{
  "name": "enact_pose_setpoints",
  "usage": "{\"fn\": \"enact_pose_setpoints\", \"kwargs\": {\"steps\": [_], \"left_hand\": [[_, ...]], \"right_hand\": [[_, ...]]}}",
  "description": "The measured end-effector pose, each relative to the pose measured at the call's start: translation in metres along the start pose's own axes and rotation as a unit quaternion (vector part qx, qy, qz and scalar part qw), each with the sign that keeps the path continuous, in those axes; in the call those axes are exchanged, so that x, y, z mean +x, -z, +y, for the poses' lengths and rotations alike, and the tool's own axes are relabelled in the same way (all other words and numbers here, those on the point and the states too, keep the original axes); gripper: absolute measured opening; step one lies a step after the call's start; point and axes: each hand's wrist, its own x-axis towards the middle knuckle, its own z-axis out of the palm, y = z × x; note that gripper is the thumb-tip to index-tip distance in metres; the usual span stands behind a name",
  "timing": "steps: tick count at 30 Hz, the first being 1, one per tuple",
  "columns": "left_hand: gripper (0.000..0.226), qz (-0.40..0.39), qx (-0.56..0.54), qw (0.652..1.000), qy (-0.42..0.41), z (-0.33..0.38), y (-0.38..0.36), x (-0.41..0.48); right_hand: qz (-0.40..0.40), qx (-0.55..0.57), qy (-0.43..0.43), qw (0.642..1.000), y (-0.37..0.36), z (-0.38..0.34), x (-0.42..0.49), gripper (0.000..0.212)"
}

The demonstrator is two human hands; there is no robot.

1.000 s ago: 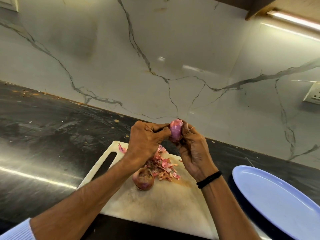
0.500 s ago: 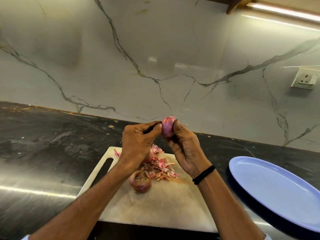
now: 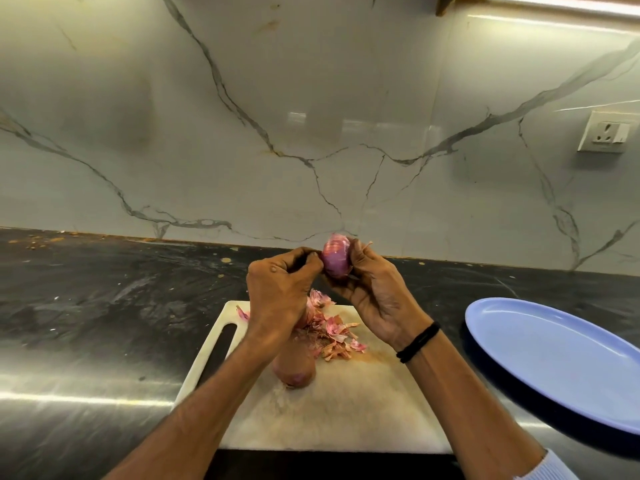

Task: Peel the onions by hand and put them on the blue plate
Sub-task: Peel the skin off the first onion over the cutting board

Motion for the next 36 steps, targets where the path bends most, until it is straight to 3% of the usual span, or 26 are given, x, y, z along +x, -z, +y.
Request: {"fn": "enact_pose_setpoints", "kwargs": {"steps": [7, 13, 17, 36], "left_hand": [[0.02, 0.068, 0.017, 0.997, 0.044, -0.004, 0.005, 0.004], [0.015, -0.001, 0.027, 0.999, 0.041, 0.003, 0.0, -0.001], [0.042, -0.077, 0.005, 0.995, 0.066, 0.005, -0.003, -0.001], [0.033, -0.074, 0.005, 0.995, 0.06, 0.0, 0.0, 0.001]], "right_hand": [[0.049, 0.021, 0.005, 0.999, 0.004, -0.004, 0.002, 0.037], [0.048, -0.044, 0.033, 0.997, 0.005, 0.0, 0.004, 0.045], [0.045, -0.051, 0.051, 0.996, 0.009, 0.001, 0.006, 0.049], [0.045, -0.103, 0.077, 0.991, 0.013, 0.006, 0.01, 0.049]]}}
